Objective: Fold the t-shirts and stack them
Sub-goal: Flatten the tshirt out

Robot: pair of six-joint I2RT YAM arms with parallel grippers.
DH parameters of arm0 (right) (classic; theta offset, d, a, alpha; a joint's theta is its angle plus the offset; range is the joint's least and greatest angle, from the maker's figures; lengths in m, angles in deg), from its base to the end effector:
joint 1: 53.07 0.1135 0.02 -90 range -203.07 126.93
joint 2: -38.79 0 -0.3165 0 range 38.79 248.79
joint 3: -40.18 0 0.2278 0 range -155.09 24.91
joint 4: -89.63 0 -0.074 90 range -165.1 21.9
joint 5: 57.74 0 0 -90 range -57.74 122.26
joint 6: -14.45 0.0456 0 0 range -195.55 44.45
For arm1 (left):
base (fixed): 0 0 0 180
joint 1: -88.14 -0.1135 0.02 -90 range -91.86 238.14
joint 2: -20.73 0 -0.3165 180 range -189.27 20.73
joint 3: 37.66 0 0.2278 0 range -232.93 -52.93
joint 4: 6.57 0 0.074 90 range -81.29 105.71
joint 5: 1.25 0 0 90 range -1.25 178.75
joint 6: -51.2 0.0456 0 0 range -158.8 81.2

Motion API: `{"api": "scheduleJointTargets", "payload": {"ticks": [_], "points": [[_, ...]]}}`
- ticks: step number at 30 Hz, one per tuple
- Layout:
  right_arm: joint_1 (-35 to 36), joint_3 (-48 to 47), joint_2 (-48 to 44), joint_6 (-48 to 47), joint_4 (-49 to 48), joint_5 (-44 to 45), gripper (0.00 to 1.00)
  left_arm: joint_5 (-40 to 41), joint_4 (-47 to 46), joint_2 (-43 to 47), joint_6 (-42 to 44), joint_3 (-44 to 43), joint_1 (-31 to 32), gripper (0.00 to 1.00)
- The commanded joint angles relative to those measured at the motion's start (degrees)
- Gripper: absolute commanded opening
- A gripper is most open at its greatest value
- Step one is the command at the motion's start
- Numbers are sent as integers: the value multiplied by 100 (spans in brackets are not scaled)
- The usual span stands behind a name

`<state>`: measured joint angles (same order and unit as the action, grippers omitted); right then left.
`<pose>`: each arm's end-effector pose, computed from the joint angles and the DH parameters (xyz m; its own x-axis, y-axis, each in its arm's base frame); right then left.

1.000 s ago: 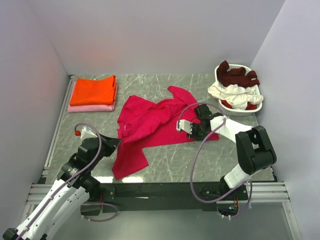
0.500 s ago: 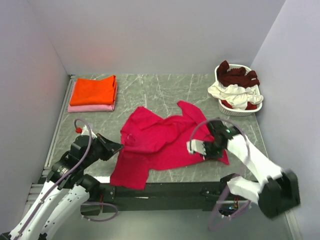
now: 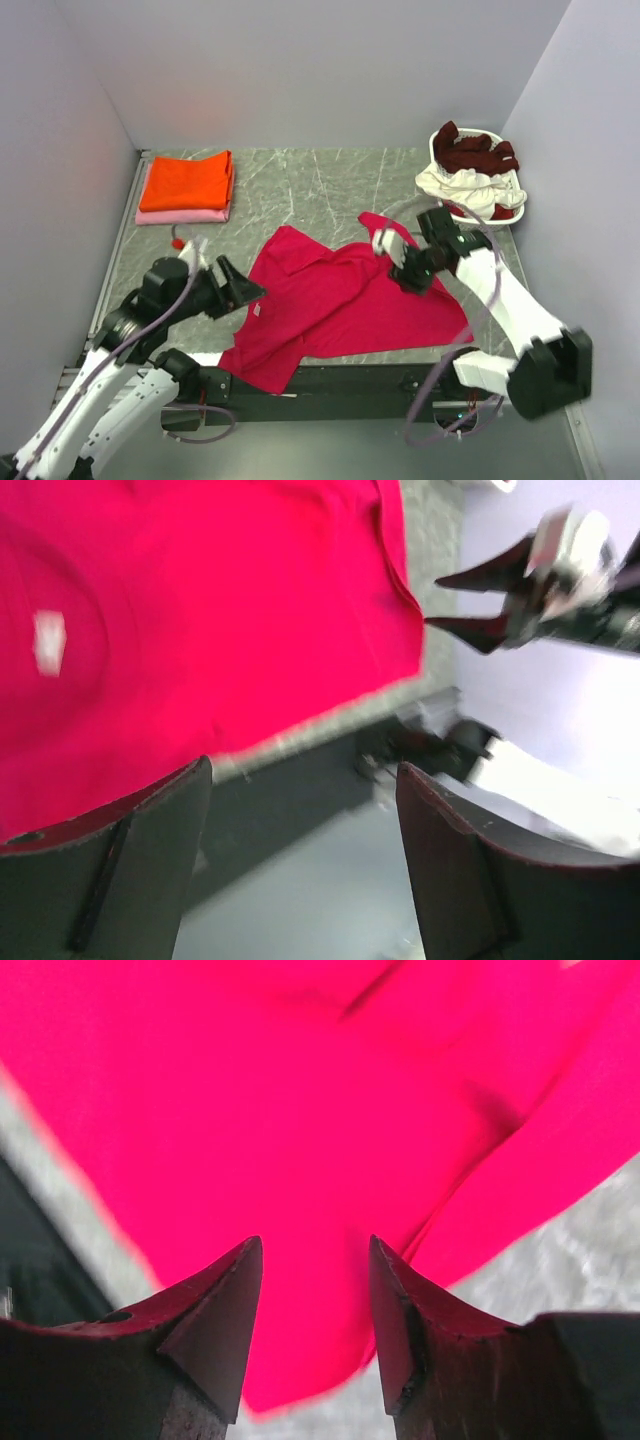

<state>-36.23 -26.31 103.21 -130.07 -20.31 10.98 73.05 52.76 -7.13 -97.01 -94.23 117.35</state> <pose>0.1432 0.0606 0.2992 -0.1892 -0.8501 -0.4915 -0.9548 0.2761 -0.1099 0.0301 -0.0310 0.3108 -0.8063 -0.4867 -0.3362 -0.0233 0.5941 -0.8041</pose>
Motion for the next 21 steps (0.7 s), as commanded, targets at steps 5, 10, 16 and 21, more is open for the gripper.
{"api": "scheduleJointTargets", "payload": {"ticks": [5,10,16,21], "points": [[-278,-1933,2193,1926,-1594,-983,53,848,-2111,-2897,2154,-632,-47,70],[-383,-2901,3206,2261,-1681,-983,53,1272,-2058,-4912,2894,-1529,-223,45],[-436,-3025,3621,2446,-1866,-1062,52,1280,-2454,-5888,2658,-1627,-258,44],[-436,-2885,3613,2429,-1954,-1133,53,1500,-2849,-6467,2570,-1696,-267,46]]}}
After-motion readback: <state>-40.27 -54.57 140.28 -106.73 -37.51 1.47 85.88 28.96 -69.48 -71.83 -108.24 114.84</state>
